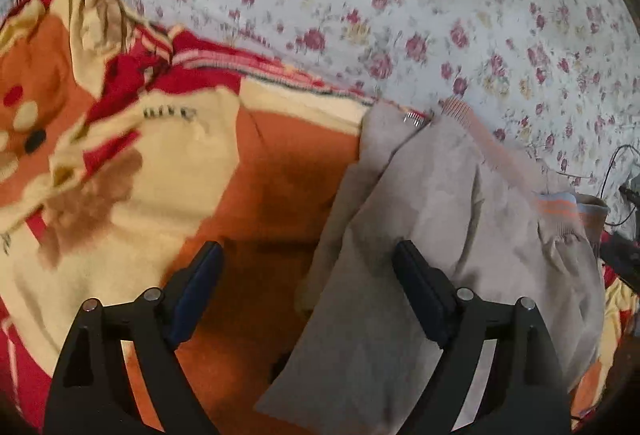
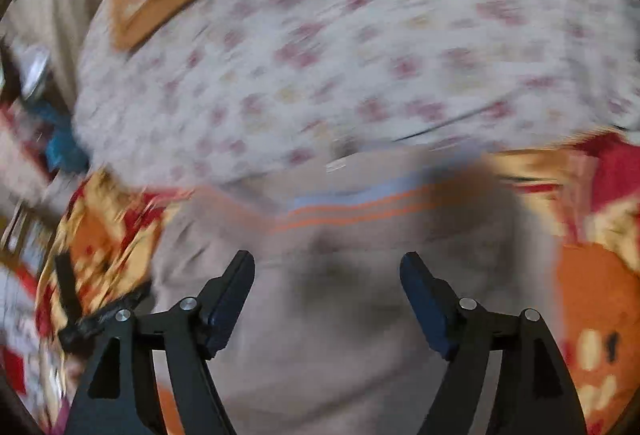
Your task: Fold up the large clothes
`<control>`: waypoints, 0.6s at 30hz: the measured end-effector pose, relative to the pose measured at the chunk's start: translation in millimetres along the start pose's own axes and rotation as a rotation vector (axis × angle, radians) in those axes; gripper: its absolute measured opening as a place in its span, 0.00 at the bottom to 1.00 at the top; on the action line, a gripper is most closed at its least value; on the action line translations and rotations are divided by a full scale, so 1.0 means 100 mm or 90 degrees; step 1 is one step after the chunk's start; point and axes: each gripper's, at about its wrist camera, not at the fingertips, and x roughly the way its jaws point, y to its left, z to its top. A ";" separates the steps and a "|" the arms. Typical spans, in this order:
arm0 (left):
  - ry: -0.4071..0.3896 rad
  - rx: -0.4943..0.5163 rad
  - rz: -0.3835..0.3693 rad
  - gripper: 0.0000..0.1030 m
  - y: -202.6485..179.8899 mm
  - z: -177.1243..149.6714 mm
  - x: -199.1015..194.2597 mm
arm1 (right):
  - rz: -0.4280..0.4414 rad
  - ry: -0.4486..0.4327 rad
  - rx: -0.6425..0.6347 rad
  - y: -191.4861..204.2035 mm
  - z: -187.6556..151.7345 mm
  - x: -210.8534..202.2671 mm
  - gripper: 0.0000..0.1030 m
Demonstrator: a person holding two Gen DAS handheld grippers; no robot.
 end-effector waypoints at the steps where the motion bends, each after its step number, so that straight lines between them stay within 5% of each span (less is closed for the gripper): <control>1: -0.010 0.009 0.005 0.85 0.00 0.01 -0.03 | -0.002 0.021 -0.018 0.10 0.00 0.13 0.75; 3: -0.015 0.007 0.006 0.85 0.01 0.03 -0.08 | -0.066 0.071 -0.051 0.24 -0.01 0.51 0.67; 5: -0.010 -0.008 -0.010 0.85 0.07 0.07 -0.12 | -0.119 0.080 -0.064 0.27 0.00 0.72 0.12; 10: -0.037 -0.038 -0.052 0.85 0.13 0.16 -0.32 | -0.082 -0.009 -0.037 0.25 0.21 0.56 0.08; 14: -0.042 -0.010 -0.093 0.85 0.00 0.14 -0.36 | -0.144 -0.047 -0.046 0.27 0.36 0.76 0.08; 18: -0.007 0.033 -0.097 0.85 -0.12 0.05 -0.28 | -0.118 0.012 -0.006 0.09 0.35 1.12 0.18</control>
